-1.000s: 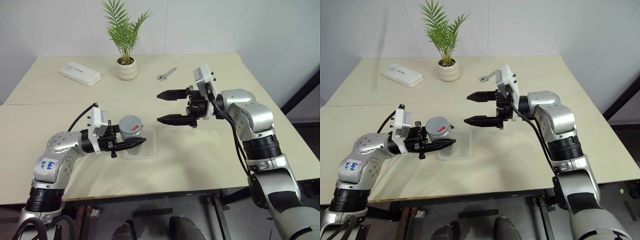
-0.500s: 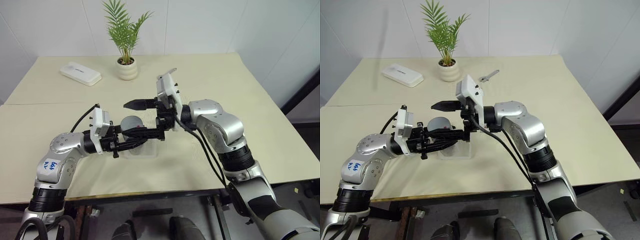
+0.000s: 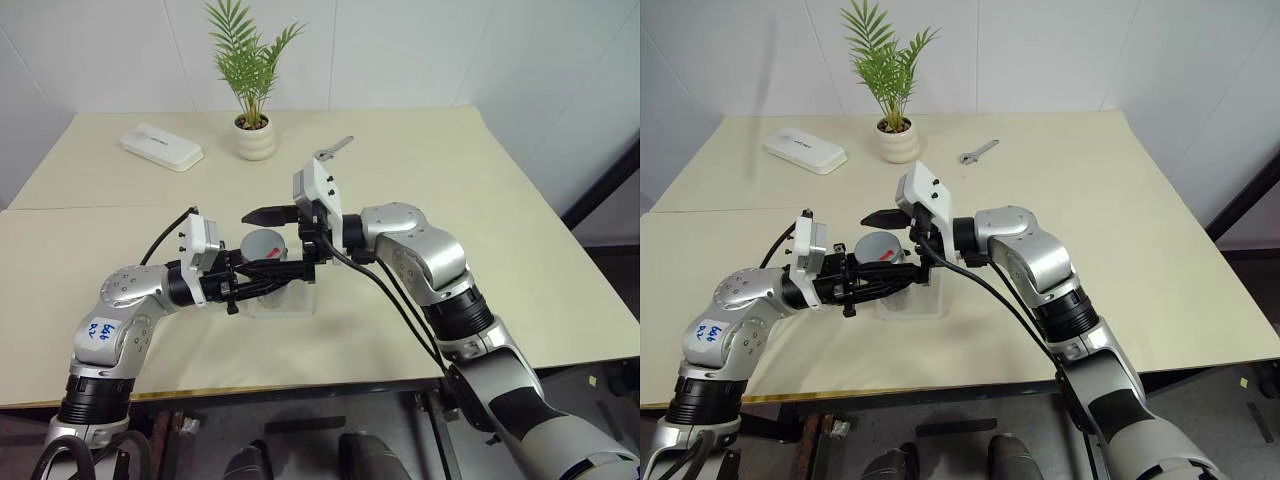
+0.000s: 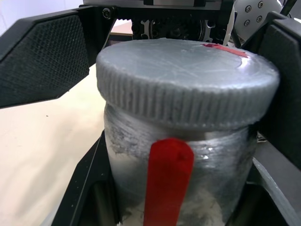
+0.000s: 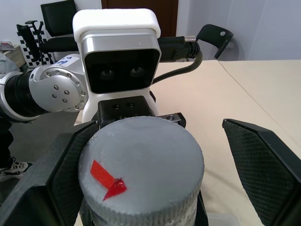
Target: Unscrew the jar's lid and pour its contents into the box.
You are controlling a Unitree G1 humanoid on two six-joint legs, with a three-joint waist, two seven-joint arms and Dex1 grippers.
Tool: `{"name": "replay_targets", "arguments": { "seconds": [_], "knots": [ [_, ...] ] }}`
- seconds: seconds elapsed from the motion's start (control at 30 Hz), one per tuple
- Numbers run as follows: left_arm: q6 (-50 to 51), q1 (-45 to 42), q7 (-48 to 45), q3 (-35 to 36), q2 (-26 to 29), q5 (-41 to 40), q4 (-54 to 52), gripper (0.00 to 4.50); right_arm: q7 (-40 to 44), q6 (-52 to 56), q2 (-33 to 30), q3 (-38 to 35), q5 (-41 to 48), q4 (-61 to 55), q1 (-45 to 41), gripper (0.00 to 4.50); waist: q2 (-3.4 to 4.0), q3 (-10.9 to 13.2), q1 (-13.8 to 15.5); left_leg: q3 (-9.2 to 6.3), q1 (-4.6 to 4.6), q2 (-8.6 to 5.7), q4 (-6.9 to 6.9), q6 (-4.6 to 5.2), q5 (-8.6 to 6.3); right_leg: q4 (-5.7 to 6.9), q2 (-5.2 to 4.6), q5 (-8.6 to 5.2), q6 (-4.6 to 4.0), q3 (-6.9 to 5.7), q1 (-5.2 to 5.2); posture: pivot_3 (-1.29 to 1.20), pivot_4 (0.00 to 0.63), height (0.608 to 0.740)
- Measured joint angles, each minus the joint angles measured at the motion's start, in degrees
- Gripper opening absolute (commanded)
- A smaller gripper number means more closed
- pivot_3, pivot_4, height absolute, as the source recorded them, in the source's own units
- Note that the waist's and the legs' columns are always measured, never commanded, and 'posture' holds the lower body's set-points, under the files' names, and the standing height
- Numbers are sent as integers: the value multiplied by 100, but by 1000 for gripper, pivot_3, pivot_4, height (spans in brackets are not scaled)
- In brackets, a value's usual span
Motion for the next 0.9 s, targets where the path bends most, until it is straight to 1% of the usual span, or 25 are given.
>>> {"name": "replay_targets", "arguments": {
  "seconds": [0.13, 0.27, 0.3, 0.37, 0.43, 0.53, 0.73, 0.9],
  "knots": [
    [-1, -3, 44, 43, 0, -2, -1, 1957, 37, 226, -53, -183, 282, 65, 2, 4438, 0, 0, 1, 0, 0, 0, 0, 0, 0, -1, 0, 0, 0, 0, 0, 0, 150, 740],
    [0, 4, 111, 108, 15, 4, 7, 1957, 199, 285, -360, -352, 540, 76, 4, 4438, 0, 0, 3, 0, 0, 0, 0, 0, 0, -2, 0, 0, 0, 0, 0, 0, 150, 740],
    [0, 42, 73, 80, 16, 5, -1, 1957, 166, 258, -453, -506, 552, 114, 0, 4438, 0, 0, 6, 1, 0, 0, -1, 0, 0, -2, -1, 0, 0, 0, 0, 0, 150, 740],
    [-2, 128, -26, 18, 17, 0, -50, 1957, 71, 242, -876, -856, 469, 364, 1, 4438, 0, 0, 27, 1, -1, -1, -1, 0, 0, -9, -4, 0, 0, -1, 2, 0, 150, 740],
    [-2, 165, -47, 20, 21, 0, -50, 1957, 64, 171, -1102, -1020, 361, 564, 22, 4438, 0, 0, 28, 1, -1, -2, -1, 0, -1, -10, -5, 0, -1, 1, 1, 0, 150, 740],
    [-6, 154, -56, -2, 14, 0, -56, 1957, 104, 85, -1190, -1056, 279, 738, 59, 4438, 0, 0, -29, 4, 2, -1, -8, -1, -1, -6, 2, 0, 0, 10, -3, 0, 150, 740],
    [-6, 154, -57, -1, 14, 0, -60, 1957, 229, 16, -1280, -1205, 324, 802, 69, 4438, 0, 0, -17, 5, 0, 0, -8, -1, -1, 2, 7, -2, -3, 12, -12, 0, 150, 740],
    [-5, 137, -56, -2, 15, 0, -58, 1957, 322, 103, -974, -1098, 564, 82, 71, 4438, 0, 0, -14, 4, 1, 1, -8, -1, 0, 7, 9, -2, -3, 14, -14, 0, 150, 740]
  ]
}}
